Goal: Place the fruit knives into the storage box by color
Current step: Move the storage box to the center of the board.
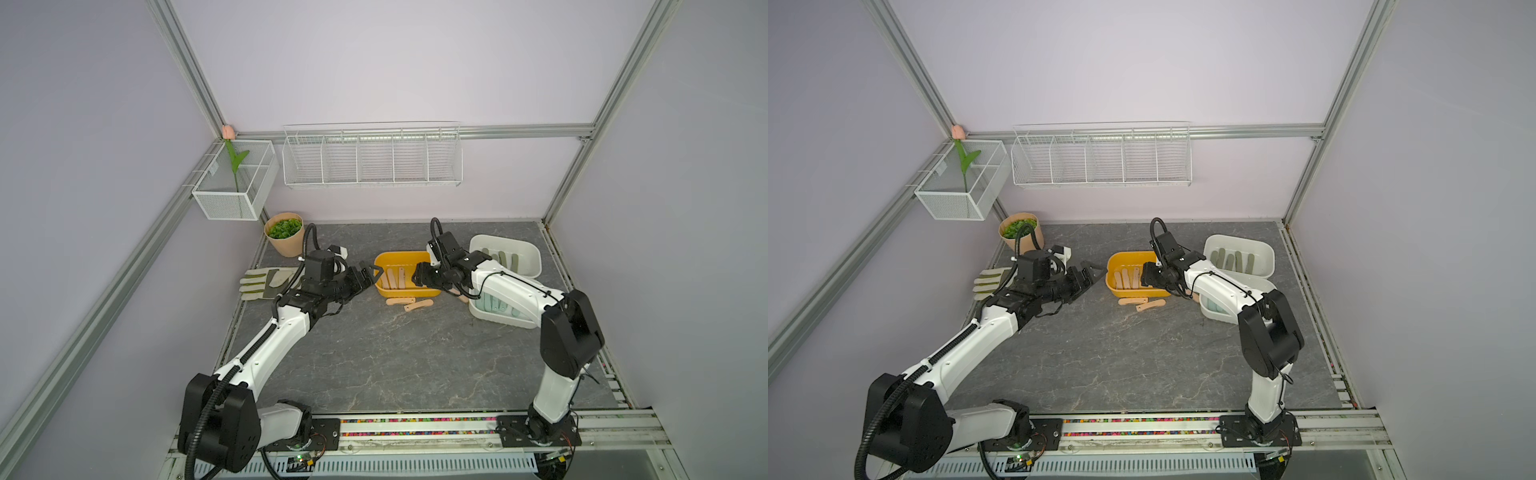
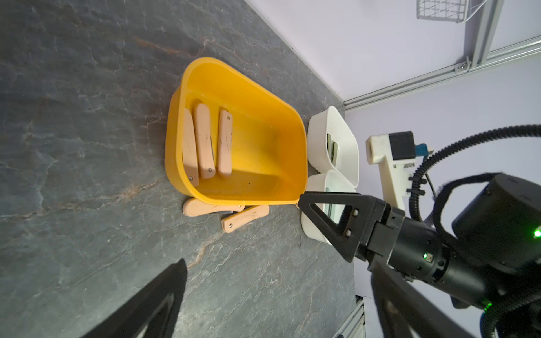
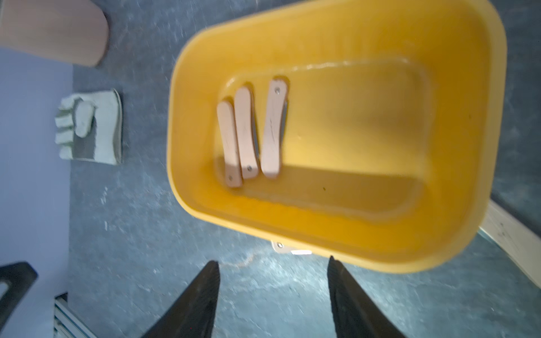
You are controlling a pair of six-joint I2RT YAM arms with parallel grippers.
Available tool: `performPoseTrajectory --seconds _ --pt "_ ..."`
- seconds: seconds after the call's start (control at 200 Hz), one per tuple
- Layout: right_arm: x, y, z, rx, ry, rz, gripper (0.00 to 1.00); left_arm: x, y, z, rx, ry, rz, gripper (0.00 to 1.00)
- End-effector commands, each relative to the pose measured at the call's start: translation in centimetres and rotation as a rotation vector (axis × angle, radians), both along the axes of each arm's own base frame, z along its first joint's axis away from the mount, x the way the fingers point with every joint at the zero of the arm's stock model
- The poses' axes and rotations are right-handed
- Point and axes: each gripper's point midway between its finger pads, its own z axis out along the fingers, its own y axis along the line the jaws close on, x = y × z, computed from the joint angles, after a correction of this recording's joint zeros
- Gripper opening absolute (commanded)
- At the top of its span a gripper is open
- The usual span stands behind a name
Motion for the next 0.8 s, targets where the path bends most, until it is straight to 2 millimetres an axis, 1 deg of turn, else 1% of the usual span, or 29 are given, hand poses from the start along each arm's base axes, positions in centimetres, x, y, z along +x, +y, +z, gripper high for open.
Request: performPoseTrajectory --seconds 0.0,0.065,0.175,0.25,0.31,0.415,0.525,0.795 --pt "-1.9 -1.8 -1.0 -0.030 -0.001 -0.024 0.63 -0.4 0.3 0.7 0.003 -0.018 0.020 0.99" --pt "-3.1 -3.2 -2.0 -0.073 0.009 -0.022 0.63 -0.6 0.3 0.9 0.002 -0.021 0.023 0.99" --pt "-4.5 -5.3 -3.7 -0.159 0.017 -0.019 0.64 -0.6 0.3 1.4 -0.003 -0.030 0.026 0.99" --pt "-4.7 -6.6 -4.5 -0.220 0.021 -0.021 0.64 -0.6 0.1 1.5 -0.003 -0.032 0.025 0.99" --pt "-4.7 -7.2 -5.0 -0.258 0.015 -0.017 0.64 -0.6 0.0 1.5 -0.003 -0.031 0.022 0.99" --pt "-4.5 -7.6 -5.7 -0.298 0.013 -0.006 0.64 -0.5 -0.3 1.3 0.000 -0.028 0.019 0.99" --pt "-3.8 -7.7 -6.2 -0.328 0.016 -0.005 0.64 -0.5 -0.5 1.2 0.001 -0.028 0.018 0.99" --pt "-1.9 -7.1 -7.4 -0.356 0.033 -0.001 0.61 -0.2 -0.8 1.0 0.004 -0.027 0.016 0.99"
